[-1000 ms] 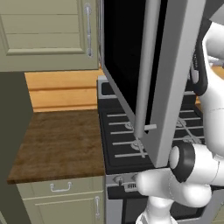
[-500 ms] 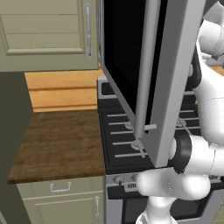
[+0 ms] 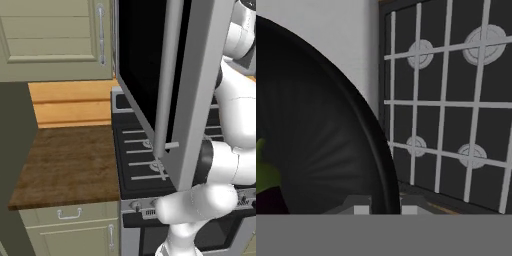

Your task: Pick the eggplant from the sink and place it in the bowl. Then pick the bowl and place it in the microwave. Then close the microwave door and press the start button.

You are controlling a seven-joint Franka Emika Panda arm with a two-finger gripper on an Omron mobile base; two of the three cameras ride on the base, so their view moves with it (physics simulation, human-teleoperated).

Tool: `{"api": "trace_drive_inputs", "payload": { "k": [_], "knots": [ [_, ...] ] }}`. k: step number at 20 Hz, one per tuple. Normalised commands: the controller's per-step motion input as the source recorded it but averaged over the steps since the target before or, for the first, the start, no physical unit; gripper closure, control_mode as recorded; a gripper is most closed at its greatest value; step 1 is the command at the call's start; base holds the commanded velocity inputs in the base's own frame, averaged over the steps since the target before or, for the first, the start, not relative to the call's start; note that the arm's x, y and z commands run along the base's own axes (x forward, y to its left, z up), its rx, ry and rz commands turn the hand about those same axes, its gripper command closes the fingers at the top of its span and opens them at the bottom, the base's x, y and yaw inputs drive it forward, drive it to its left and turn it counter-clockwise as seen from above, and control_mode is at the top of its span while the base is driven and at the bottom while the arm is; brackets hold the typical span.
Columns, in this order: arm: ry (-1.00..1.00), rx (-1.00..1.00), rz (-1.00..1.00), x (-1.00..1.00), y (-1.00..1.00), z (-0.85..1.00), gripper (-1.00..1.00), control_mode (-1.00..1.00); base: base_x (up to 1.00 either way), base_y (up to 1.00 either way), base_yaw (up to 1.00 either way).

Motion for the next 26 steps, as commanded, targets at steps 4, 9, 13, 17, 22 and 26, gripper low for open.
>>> {"api": "trace_drive_inputs", "payload": {
  "k": [4,9,13,17,22,26],
  "knots": [
    [0.0,0.0,0.08,0.37,0.0,0.02,1.0,-1.0,0.0,0.0,0.0],
    [0.0,0.0,0.04,0.31,0.0,0.0,1.0,-1.0,0.0,0.0,0.0],
    [0.0,0.0,0.03,0.33,0.0,0.0,1.0,-1.0,0.0,0.0,0.0],
    [0.0,0.0,0.03,0.26,0.04,-0.02,1.0,-1.0,0.0,0.0,0.0],
    [0.01,0.0,0.01,0.22,0.11,-0.11,1.0,-1.0,0.0,0.0,0.0],
    [0.0,0.0,0.01,0.19,0.04,-0.15,1.0,-1.0,0.0,0.0,0.0]
  ]
}}
